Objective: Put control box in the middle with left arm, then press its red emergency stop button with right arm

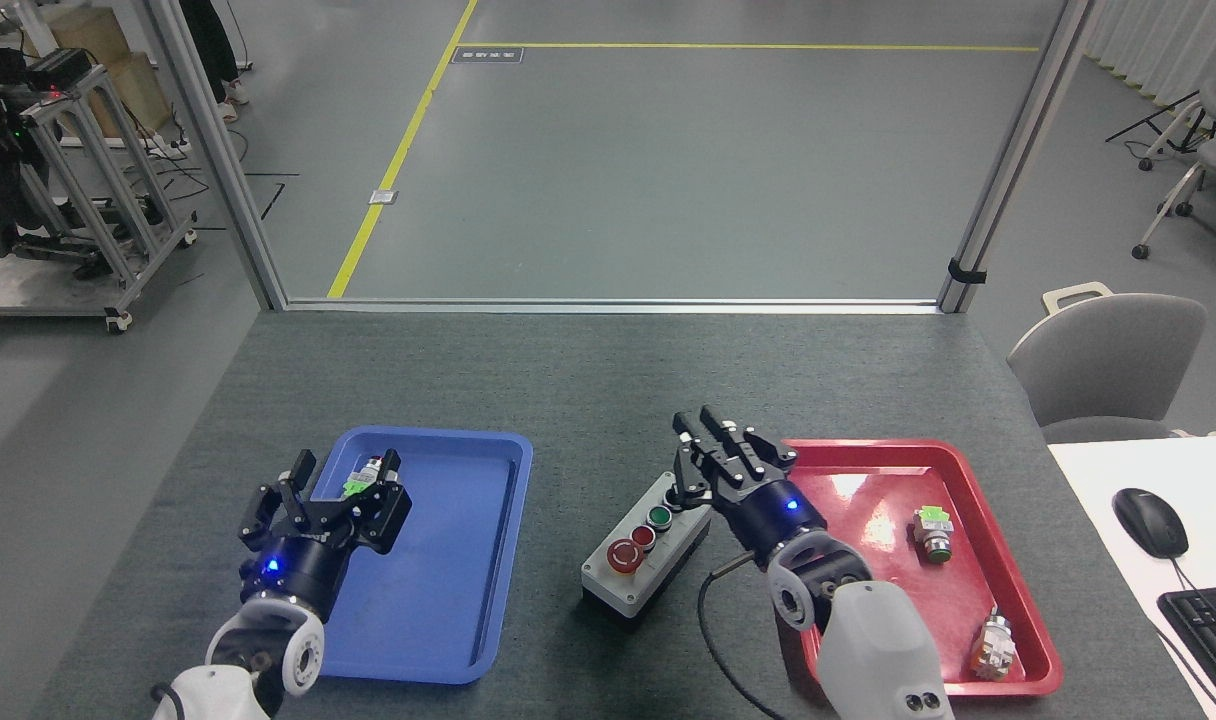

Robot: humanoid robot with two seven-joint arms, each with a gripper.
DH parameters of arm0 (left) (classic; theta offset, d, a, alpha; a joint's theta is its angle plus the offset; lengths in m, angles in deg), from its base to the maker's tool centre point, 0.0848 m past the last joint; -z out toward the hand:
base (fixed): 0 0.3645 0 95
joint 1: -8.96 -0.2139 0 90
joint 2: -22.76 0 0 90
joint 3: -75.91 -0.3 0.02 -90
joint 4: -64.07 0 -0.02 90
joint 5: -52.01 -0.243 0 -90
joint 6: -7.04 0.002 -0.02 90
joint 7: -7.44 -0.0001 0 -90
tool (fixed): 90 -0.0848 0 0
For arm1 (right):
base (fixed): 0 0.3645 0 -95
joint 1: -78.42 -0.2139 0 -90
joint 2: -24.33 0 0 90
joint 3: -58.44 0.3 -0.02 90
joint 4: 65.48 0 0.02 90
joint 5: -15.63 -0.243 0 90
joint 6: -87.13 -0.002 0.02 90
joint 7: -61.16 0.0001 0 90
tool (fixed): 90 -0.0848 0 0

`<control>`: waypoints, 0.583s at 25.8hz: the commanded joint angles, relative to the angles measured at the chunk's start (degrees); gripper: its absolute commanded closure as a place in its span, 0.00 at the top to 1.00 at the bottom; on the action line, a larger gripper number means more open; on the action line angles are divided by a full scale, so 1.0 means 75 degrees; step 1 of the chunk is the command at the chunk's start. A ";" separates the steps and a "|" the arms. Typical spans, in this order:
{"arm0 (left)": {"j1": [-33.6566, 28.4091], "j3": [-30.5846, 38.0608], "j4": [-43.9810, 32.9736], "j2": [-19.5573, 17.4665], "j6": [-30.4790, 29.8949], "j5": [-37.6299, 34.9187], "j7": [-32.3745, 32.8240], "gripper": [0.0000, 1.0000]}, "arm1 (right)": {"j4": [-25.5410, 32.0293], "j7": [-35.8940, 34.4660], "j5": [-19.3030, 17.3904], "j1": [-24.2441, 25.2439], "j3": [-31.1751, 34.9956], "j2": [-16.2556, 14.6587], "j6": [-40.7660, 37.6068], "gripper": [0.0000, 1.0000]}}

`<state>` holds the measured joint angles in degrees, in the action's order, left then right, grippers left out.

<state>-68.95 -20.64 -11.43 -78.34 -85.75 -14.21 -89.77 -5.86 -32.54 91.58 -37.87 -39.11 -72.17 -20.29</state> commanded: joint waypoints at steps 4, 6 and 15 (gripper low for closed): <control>-0.0781 0.0018 -0.0316 0.0472 0.0044 -0.0042 0.0036 0.99 | 0.0090 -0.0057 0.0128 0.0060 0.1838 -0.0481 0.0178 1.00; -0.0781 0.0018 -0.0316 0.0472 0.0044 -0.0042 0.0036 0.99 | 0.0172 -0.0057 0.0139 0.0342 0.1920 -0.0716 0.0237 1.00; -0.0781 0.0054 -0.0304 0.0508 0.0056 0.0005 -0.0023 0.99 | 0.2984 -0.0045 0.1030 0.3307 0.1979 -0.0001 0.1549 1.00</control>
<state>-74.78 -20.25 -13.77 -74.58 -85.31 -14.20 -89.78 9.62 -33.13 95.73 -20.14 -24.35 -74.99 -11.26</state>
